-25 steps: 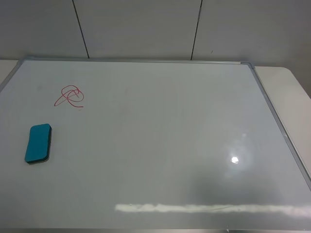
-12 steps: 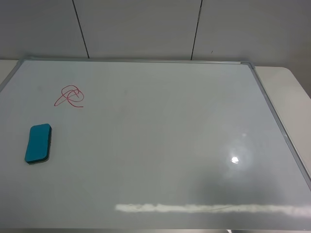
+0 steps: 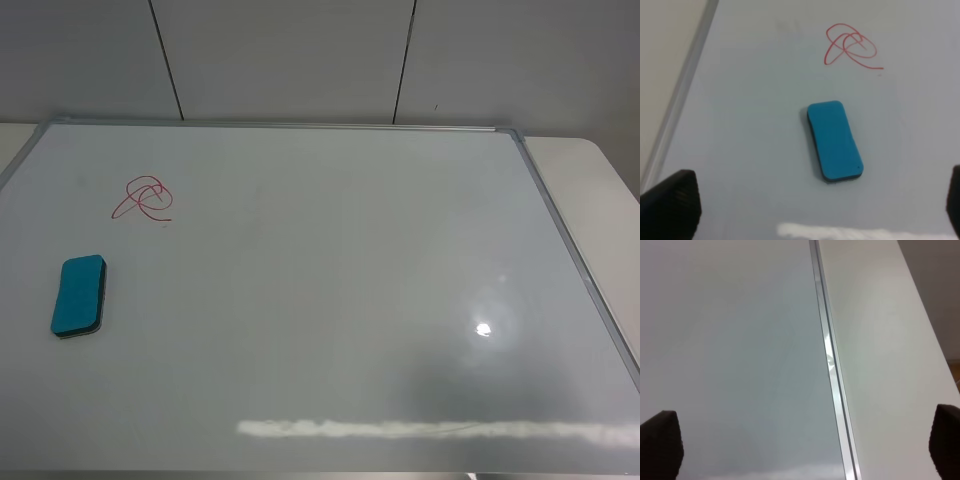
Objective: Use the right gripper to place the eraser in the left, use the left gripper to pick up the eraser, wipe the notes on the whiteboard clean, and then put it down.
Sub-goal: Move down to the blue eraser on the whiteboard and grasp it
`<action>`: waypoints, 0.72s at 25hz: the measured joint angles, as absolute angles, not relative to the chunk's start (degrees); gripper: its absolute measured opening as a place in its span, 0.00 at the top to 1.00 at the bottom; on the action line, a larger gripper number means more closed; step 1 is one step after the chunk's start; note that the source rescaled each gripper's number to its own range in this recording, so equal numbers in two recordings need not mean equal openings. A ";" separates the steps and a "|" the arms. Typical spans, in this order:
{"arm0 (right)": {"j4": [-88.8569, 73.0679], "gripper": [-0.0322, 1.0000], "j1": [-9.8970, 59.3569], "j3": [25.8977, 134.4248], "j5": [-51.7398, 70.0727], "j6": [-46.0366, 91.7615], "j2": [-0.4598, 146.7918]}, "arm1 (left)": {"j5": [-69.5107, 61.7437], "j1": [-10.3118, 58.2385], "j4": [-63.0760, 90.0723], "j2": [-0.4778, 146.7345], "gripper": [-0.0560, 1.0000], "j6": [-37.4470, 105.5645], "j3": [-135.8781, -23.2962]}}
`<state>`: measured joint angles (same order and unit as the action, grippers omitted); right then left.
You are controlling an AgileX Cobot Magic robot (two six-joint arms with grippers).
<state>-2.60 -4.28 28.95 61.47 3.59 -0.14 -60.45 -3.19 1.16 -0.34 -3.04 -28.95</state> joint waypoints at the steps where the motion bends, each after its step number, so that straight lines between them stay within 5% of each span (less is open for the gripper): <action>1: -2.78 0.01 -4.28 28.95 61.47 3.38 -0.14 | -60.45 -3.19 1.16 -0.34 0.00 -3.04 -28.95; 18: -3.60 0.01 -4.28 28.95 61.08 3.17 -0.14 | -60.45 -3.19 1.16 -0.34 0.00 -3.04 -28.95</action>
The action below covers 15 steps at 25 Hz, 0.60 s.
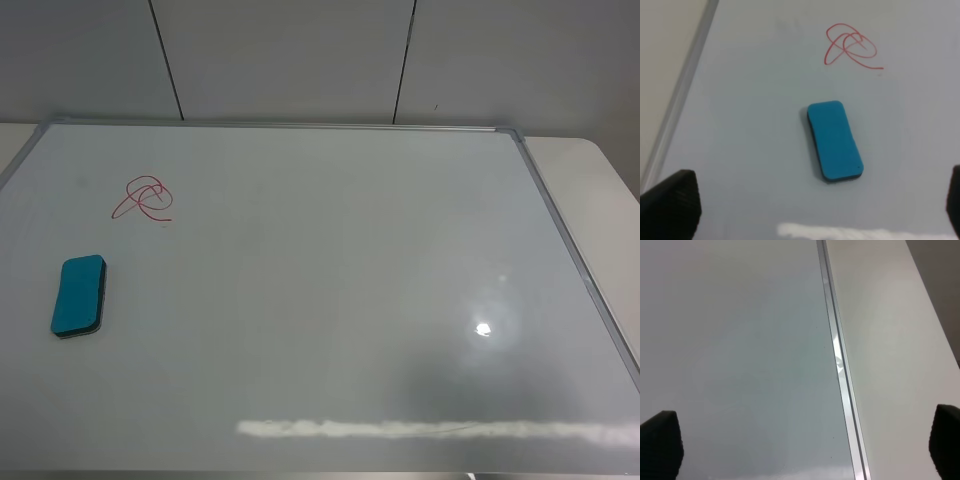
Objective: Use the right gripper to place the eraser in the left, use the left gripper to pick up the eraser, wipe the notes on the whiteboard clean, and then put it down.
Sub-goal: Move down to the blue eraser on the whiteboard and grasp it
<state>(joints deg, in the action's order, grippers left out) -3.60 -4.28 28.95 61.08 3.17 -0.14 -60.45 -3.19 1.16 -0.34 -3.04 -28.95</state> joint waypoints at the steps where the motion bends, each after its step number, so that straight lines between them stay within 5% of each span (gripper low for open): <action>1: -3.60 0.01 -4.28 28.95 61.08 3.17 -0.14 | -60.45 -3.19 1.16 -0.34 0.00 -3.04 -28.95; 15: -3.65 0.01 -4.28 28.95 61.08 3.17 -0.14 | -60.45 -3.19 1.16 -0.34 0.00 -3.04 -28.95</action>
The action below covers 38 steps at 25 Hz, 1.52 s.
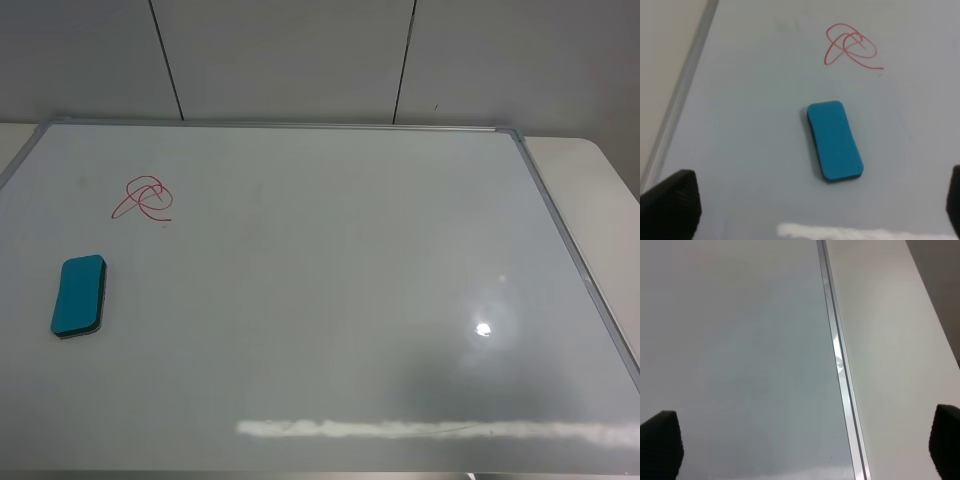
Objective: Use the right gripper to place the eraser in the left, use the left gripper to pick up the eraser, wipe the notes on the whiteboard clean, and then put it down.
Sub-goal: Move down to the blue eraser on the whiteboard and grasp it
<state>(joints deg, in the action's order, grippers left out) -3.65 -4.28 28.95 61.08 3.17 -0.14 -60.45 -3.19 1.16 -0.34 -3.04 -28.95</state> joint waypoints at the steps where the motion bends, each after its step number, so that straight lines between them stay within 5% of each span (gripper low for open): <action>1: -3.65 0.01 -4.28 28.95 61.08 3.17 -0.14 | -60.45 -3.19 1.16 -0.34 0.00 -3.04 -28.95; 19: -3.65 0.01 -4.28 28.95 61.08 3.17 -0.14 | -60.17 -3.19 0.59 1.22 0.00 -3.26 -29.27; 38: -3.65 0.01 -4.28 28.95 61.08 3.17 -0.14 | -49.52 -3.19 3.73 50.37 0.00 -2.43 -37.46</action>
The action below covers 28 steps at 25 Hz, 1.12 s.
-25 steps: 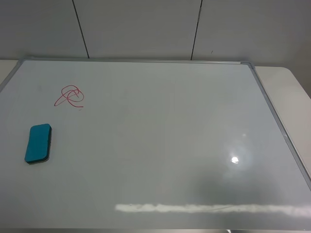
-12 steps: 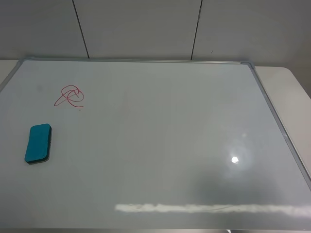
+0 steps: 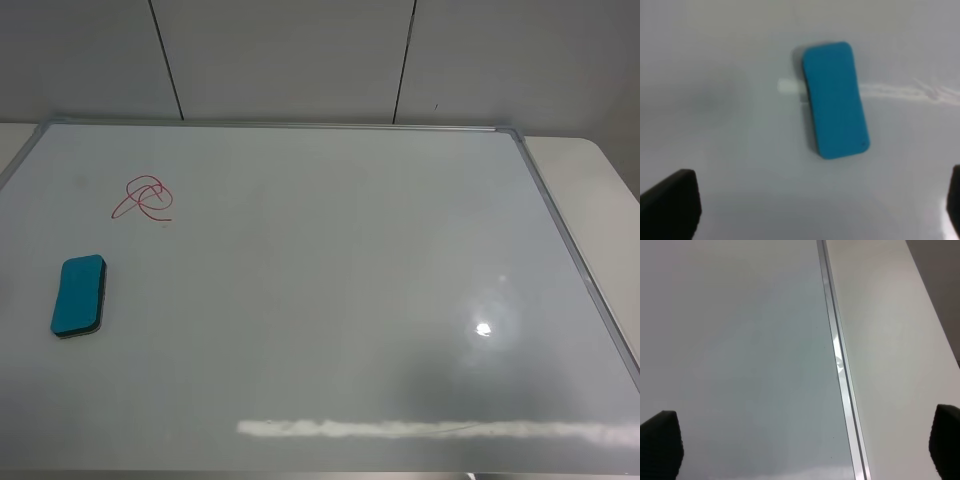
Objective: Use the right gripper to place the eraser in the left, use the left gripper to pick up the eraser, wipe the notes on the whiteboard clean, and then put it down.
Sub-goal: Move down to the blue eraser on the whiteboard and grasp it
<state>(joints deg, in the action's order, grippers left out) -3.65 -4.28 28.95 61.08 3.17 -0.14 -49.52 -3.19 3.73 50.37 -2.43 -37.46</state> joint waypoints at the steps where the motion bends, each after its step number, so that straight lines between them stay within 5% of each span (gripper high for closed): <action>1: -3.65 0.01 -4.28 28.95 61.08 3.17 -0.14 | -48.66 -3.19 5.64 52.67 0.00 -1.40 -37.51; 9: -3.65 0.01 -4.28 28.95 61.08 3.17 -0.14 | -41.33 -1.48 14.15 70.31 0.00 2.99 -37.51; 28: -3.65 0.01 -4.28 28.95 61.06 3.17 -0.14 | -27.18 5.33 1.36 90.36 0.00 -9.95 -37.52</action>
<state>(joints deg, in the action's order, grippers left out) -3.65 -4.28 28.95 61.06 3.17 -0.14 -27.18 5.33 1.36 90.36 -9.95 -37.52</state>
